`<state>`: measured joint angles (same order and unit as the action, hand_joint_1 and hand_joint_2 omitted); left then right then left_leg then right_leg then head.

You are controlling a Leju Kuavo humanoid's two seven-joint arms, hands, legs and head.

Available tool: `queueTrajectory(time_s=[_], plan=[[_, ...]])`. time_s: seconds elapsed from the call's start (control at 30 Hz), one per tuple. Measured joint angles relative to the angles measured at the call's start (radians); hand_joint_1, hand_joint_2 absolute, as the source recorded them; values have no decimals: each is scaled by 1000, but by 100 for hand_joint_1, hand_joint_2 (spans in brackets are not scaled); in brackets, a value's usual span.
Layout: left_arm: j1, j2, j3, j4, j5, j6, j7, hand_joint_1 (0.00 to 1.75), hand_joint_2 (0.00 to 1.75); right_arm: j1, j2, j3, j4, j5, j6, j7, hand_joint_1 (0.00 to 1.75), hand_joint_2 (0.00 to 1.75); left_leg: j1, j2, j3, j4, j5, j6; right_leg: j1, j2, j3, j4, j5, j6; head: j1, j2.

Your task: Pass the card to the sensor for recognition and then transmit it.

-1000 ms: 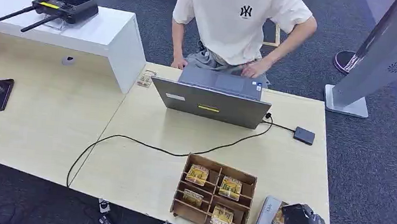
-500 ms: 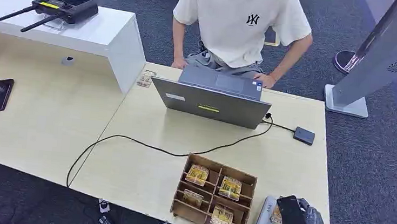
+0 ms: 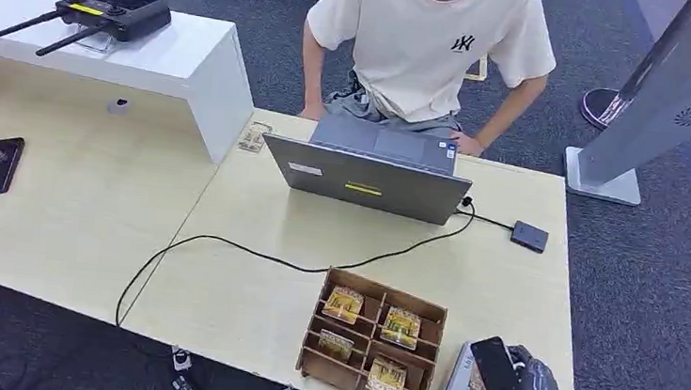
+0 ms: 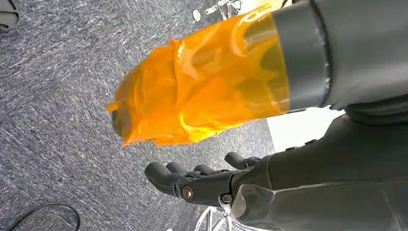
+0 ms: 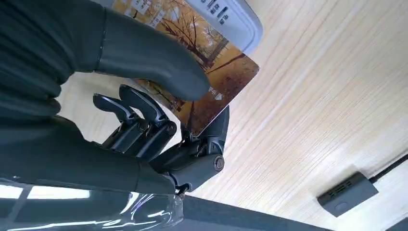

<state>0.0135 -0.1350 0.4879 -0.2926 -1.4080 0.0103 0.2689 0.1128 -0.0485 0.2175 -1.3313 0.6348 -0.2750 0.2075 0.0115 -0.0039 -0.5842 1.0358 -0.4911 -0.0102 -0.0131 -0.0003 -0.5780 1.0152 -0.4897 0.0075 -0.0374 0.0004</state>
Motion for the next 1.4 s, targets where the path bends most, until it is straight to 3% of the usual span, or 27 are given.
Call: queueTrajectory(time_s=[0.8, 1.4], plan=[[0, 0, 21, 0, -3, -9, 0, 0, 0, -32, 39, -19, 38, 47, 27, 5, 175, 175, 0, 0, 3, 0, 0, 0, 0, 0, 3, 0, 0, 0, 0, 0], [1, 18, 118, -1, 30, -42, 0, 0, 0, -206, 124, 11, 233, 95, 52, -14, 175, 175, 1, 3, 5, 0, 1, -1, 0, 3, 4, 1, 1, -1, 0, 0]])
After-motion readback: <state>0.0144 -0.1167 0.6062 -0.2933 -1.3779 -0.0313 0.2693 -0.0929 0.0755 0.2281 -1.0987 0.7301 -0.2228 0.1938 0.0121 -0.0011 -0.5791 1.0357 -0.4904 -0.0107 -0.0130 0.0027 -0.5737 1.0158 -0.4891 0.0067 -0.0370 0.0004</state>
